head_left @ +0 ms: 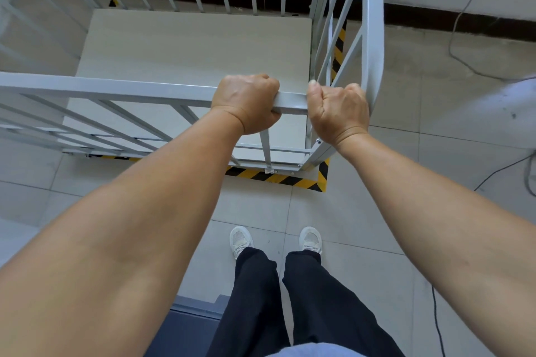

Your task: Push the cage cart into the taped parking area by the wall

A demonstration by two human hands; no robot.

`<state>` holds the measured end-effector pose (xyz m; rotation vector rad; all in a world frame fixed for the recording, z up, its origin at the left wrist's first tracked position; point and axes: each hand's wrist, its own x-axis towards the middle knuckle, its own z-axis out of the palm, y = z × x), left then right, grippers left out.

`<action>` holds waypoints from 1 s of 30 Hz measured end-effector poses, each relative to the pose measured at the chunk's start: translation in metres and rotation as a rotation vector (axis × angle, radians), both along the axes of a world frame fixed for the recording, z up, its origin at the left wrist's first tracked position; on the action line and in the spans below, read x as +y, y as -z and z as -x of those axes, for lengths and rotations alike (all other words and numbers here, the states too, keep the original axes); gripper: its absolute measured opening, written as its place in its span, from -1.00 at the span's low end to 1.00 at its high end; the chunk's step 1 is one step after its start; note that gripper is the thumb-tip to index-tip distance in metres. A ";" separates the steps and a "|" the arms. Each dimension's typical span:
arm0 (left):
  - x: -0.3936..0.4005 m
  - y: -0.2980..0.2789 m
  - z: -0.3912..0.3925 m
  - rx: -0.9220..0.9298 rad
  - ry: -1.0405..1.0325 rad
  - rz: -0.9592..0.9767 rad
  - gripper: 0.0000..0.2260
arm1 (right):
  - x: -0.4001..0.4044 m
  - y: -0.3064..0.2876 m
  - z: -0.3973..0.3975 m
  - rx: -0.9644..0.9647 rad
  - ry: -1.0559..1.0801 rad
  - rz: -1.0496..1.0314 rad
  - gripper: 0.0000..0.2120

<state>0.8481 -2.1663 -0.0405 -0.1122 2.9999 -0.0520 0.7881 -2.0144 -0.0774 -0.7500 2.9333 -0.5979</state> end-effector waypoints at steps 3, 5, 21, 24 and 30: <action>0.004 -0.002 0.004 -0.003 -0.006 0.004 -0.81 | 0.003 0.000 0.004 0.016 -0.013 -0.005 -0.48; 0.006 -0.002 0.005 -0.005 -0.007 0.005 -0.81 | 0.005 0.000 0.006 0.020 -0.024 -0.008 -0.48; 0.066 -0.005 0.038 -0.002 -0.009 -0.089 -0.82 | 0.064 -0.005 0.051 0.054 -0.001 -0.007 -0.46; 0.073 -0.008 0.041 -0.007 -0.015 -0.090 -0.87 | 0.069 -0.009 0.053 0.029 -0.006 0.004 -0.49; 0.064 -0.008 0.037 -0.012 0.011 -0.092 -0.91 | 0.063 -0.005 0.051 -0.018 0.027 -0.013 -0.45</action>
